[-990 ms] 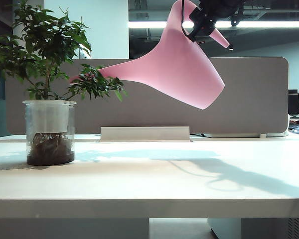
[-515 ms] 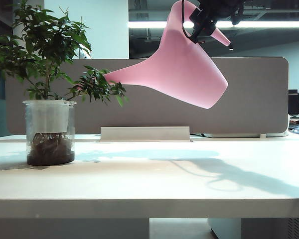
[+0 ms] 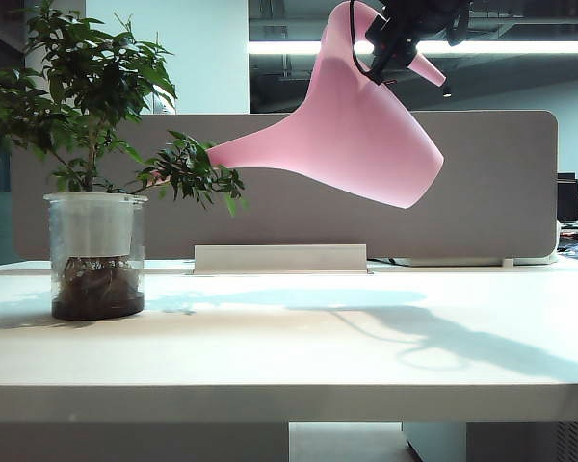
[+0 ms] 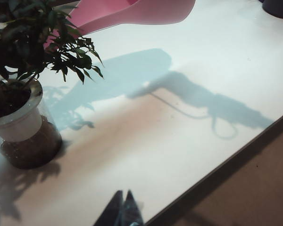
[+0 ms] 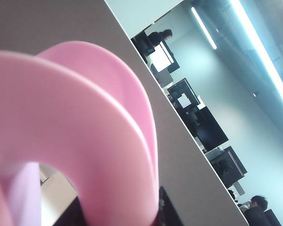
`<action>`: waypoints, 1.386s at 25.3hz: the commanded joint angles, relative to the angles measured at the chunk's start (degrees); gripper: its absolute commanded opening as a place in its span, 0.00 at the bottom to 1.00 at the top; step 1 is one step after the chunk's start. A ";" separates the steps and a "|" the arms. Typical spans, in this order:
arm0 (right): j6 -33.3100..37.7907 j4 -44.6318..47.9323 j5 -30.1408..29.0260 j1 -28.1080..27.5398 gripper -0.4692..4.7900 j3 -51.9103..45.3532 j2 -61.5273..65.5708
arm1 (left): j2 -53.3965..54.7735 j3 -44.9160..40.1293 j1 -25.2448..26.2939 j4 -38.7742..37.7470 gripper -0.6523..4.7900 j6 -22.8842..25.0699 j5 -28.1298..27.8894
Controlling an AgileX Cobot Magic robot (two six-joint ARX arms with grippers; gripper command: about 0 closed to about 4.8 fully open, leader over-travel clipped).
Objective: Pick up the watering can from the table, water the potted plant, and put the can back.
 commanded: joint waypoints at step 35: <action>5.46 3.37 4.39 2.82 0.08 0.94 -0.92 | -0.04 0.15 0.04 0.48 0.13 0.22 0.26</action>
